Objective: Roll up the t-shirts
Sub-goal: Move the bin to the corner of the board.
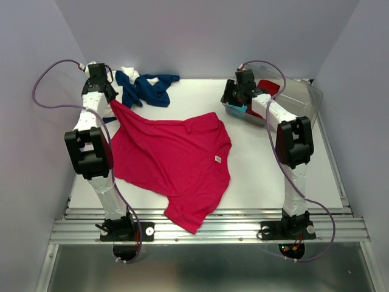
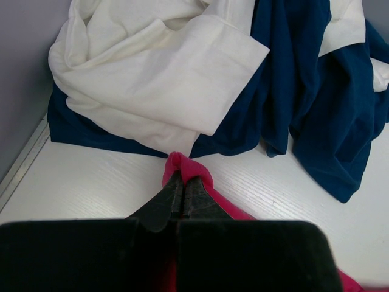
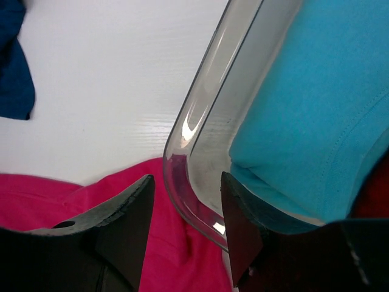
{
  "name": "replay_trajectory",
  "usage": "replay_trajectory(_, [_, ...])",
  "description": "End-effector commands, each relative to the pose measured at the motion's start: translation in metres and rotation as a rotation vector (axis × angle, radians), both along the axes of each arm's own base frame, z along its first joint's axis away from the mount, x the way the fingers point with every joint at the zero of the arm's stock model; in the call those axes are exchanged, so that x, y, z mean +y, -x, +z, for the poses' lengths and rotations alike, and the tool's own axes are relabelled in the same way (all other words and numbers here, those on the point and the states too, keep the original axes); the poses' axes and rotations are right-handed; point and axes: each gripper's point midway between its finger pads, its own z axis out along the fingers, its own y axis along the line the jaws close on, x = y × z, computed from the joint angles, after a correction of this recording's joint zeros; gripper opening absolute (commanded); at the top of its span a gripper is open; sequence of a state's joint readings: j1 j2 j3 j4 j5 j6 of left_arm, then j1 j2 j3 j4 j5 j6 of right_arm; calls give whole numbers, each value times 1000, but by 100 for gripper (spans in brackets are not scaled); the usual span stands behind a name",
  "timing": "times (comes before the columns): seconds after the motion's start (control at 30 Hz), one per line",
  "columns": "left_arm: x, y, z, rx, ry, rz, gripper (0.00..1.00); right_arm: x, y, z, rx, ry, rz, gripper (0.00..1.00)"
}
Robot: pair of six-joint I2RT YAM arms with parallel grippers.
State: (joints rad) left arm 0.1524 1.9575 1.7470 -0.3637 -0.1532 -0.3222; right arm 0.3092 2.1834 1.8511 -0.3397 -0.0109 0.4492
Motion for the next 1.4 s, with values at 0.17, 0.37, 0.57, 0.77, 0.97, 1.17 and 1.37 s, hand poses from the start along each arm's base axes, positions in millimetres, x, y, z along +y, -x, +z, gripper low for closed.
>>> replay_trajectory(0.17, [4,-1,34,-81,-25,3,0,59,6,66,-205,-78,179,54])
replay_trajectory(0.37, [3,0,36,-84,-28,-1,0,78,5,58,-195,-70,203,54])
replay_trajectory(0.57, [3,0,36,-83,-29,1,0,98,6,34,-155,-57,234,54])
replay_trajectory(0.77, [4,2,37,-84,-34,2,0,87,2,35,-159,-26,170,54])
replay_trajectory(0.97, [2,3,34,-80,-30,0,0,79,11,74,-252,-22,143,55])
replay_trajectory(1.17, [-3,2,35,-85,-25,-10,0,91,16,82,-251,-7,185,57])
replay_trajectory(1.37, [-5,2,38,-88,-25,-13,0,118,9,51,-196,30,241,57])
